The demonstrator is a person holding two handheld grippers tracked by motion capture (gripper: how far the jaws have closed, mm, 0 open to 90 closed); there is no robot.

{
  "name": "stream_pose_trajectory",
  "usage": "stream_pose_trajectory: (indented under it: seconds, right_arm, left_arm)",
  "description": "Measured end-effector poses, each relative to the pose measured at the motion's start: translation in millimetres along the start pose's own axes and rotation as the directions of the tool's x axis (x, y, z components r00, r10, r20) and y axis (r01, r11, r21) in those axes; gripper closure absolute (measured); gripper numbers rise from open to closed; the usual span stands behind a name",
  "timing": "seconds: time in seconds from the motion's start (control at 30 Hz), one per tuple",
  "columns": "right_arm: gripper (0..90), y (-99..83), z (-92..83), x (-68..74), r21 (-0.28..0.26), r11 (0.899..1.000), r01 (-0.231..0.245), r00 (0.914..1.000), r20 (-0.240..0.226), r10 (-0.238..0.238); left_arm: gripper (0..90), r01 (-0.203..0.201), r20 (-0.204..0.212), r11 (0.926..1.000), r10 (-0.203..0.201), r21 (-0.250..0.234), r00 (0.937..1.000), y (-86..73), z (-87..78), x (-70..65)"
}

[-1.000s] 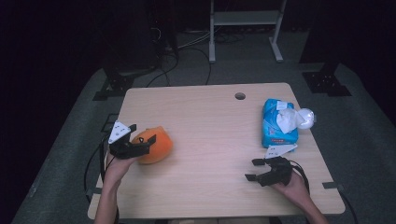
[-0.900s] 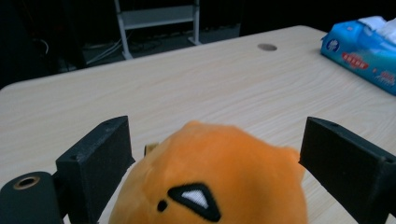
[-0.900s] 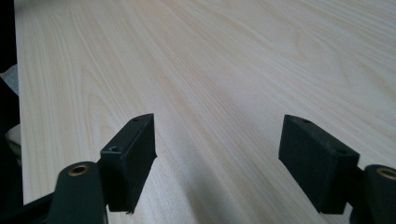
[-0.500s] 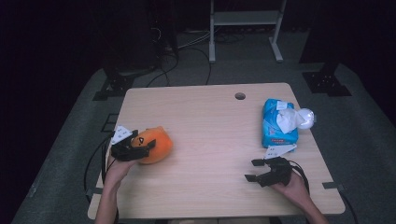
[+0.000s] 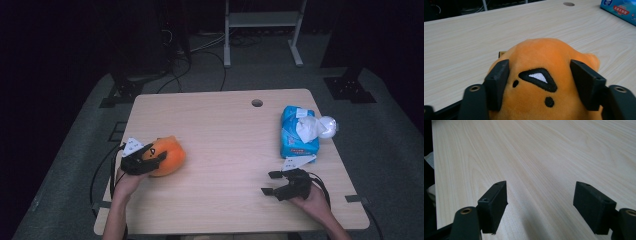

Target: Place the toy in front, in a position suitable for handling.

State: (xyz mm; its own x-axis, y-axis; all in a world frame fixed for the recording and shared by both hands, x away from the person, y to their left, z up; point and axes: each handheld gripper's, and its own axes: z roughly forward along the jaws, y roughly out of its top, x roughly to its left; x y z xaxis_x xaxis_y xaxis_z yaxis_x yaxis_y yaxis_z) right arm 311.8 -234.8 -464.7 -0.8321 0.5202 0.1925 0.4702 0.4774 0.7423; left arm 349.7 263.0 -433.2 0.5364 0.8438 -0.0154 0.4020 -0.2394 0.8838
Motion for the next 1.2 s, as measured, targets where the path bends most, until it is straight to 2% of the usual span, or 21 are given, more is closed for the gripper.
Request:
stream_pose_trajectory:
  seconds: [0.17, 0.33, 0.4, 0.43, 0.47, 0.57, 0.67, 0.7, 0.73, 0.87, 0.97, 1.0, 1.03, 1.1, 1.2]
  right_arm:
    - [26.1, 0.8, -1.1, 1.8, -0.01, 1.0, 0.009, 1.0, 0.001, -0.009]
    - [26.1, 0.7, -1.0, 1.5, -0.004, 1.0, 0.01, 0.9999, -0.001, -0.01]
    - [26.1, 0.8, -1.8, 1.6, -0.007, 1.0, 0.012, 0.9999, -0.001, -0.012]
    - [26.1, 1.1, -2.8, 1.6, -0.017, 1.0, 0.009, 1.0, -0.003, -0.009]
    - [26.1, 1.0, -2.6, 1.1, -0.018, 1.0, 0.01, 0.9999, -0.004, -0.01]
    - [26.1, 0.8, -1.4, 0.8, -0.01, 1.0, 0.005, 1.0, -0.005, -0.005]
    - [26.1, 0.9, -1.9, 1.8, -0.008, 1.0, 0.013, 0.9999, -0.004, -0.013]
    - [26.1, 0.9, -1.9, 1.8, -0.008, 1.0, 0.013, 0.9999, -0.004, -0.013]
    - [26.2, 0.9, -2.3, 1.4, -0.016, 1.0, 0.009, 0.9999, -0.004, -0.01]
    - [26.1, 0.5, -0.8, 0.1, -0.006, 1.0, 0.002, 1.0, -0.007, -0.002]
    - [26.1, 0.8, -0.8, 0.5, -0.006, 1.0, 0.006, 1.0, -0.006, -0.006]
    - [26.2, 1.0, -0.9, 0.9, -0.01, 1.0, 0.008, 1.0, -0.005, -0.008]
    - [26.2, 1.0, -0.9, 0.9, -0.01, 1.0, 0.008, 1.0, -0.005, -0.008]
    - [26.1, 0.7, 0.0, -0.1, -0.007, 1.0, 0.001, 1.0, -0.007, -0.001]
    - [26.1, 0.6, 0.0, -0.8, -0.005, 1.0, 0.004, 1.0, -0.006, -0.004]
  left_arm:
    - [43.4, 0.008, -0.005, 0.9999, -0.008, -0.013, 1.0, 0.0, -1.1, 0.2]
    - [47.6, 0.065, -0.023, 0.9966, -0.066, -0.05, 0.9975, 2.3, -2.7, 1.0]
    - [47.9, 0.072, -0.019, 0.9962, -0.073, -0.05, 0.9972, 2.5, -3.5, 1.6]
    - [48.4, 0.095, -0.018, 0.9934, -0.097, -0.064, 0.9952, 2.2, -4.3, 2.5]
    - [48.6, 0.095, -0.018, 0.9934, -0.097, -0.064, 0.9952, 2.2, -4.3, 2.5]
    - [48.9, 0.132, -0.01, 0.9871, -0.133, -0.091, 0.991, 3.1, -6.8, 4.7]
    - [49.5, 0.142, -0.001, 0.983, -0.143, -0.117, 0.9898, 5.4, -10.5, 5.1]
    - [49.5, 0.149, 0.004, 0.9807, -0.15, -0.127, 0.9887, 6.2, -11.6, 4.9]
    - [49.6, 0.167, 0.019, 0.9753, -0.166, -0.145, 0.986, 8.1, -14.2, 4.5]
    - [49.9, 0.173, 0.038, 0.9698, -0.169, -0.171, 0.9848, 13.1, -17.2, 1.2]
    - [49.9, 0.162, 0.061, 0.9685, -0.153, -0.189, 0.9862, 20.0, -19.0, -5.0]
    - [49.8, 0.168, 0.097, 0.965, -0.151, -0.201, 0.9838, 24.4, -19.2, -9.8]
    - [49.8, 0.168, 0.097, 0.965, -0.151, -0.201, 0.9838, 24.4, -19.2, -9.8]
    - [49.8, 0.165, 0.14, 0.9628, -0.137, -0.214, 0.9807, 31.3, -18.6, -19.1]
    - [49.8, 0.151, 0.155, 0.9631, -0.118, -0.223, 0.9809, 36.6, -17.8, -27.0]
